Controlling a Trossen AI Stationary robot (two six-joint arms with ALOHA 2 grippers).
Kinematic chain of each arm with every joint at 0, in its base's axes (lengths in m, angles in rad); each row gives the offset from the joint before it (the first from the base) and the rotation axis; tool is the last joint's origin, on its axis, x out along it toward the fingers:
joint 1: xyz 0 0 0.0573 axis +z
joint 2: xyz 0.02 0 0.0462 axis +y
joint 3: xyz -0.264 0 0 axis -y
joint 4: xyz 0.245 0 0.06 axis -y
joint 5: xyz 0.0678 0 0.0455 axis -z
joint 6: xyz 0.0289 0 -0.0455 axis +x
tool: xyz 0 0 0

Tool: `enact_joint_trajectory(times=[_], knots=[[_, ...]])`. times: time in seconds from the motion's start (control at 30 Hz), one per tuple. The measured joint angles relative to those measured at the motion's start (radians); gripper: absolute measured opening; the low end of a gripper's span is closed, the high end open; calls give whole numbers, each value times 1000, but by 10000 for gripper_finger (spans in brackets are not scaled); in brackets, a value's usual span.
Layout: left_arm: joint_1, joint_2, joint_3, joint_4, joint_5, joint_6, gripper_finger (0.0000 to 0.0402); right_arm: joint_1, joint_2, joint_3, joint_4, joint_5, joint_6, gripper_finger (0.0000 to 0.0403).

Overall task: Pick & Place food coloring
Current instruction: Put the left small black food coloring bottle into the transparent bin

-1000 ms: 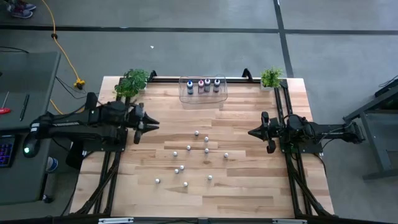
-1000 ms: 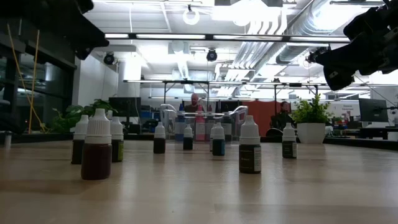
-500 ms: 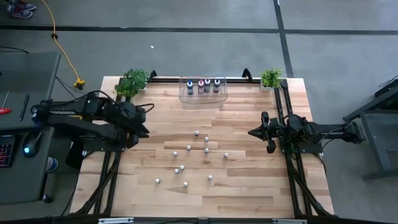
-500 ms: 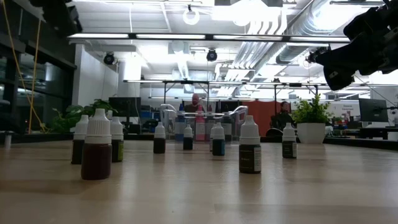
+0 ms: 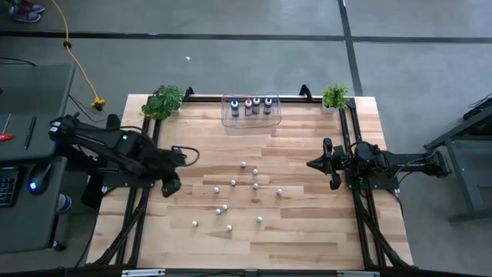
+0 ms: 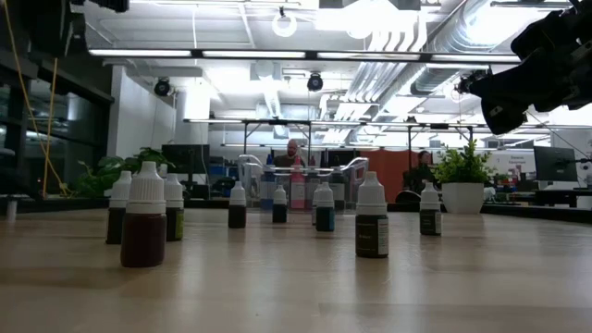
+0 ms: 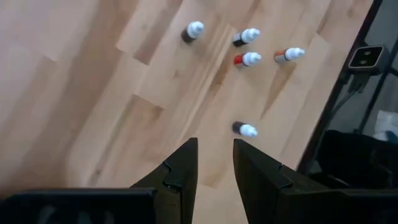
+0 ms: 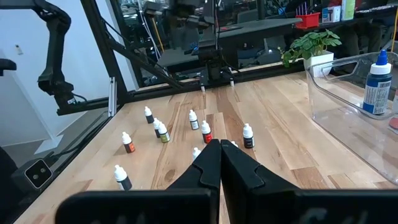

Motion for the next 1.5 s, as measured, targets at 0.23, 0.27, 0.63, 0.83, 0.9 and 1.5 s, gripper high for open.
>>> enact_joint_trajectory(times=[0.23,0.27,0.63,0.83,0.9,1.5], knots=[[0,215,178,-47,-14,-56,99,0,0,0,0,0,0,0],[0,250,219,-70,-22,-56,99,0,0,0,0,0,0,0],[-33,570,585,-227,-61,-108,99,0,0,0,0,0,0,0],[-93,634,624,-241,-64,-229,99,0,0,0,0,0,0,0],[-126,640,620,-233,-66,-287,99,0,0,0,0,0,0,0],[-373,646,410,-122,-115,-835,99,0,0,0,0,0,0,0]])
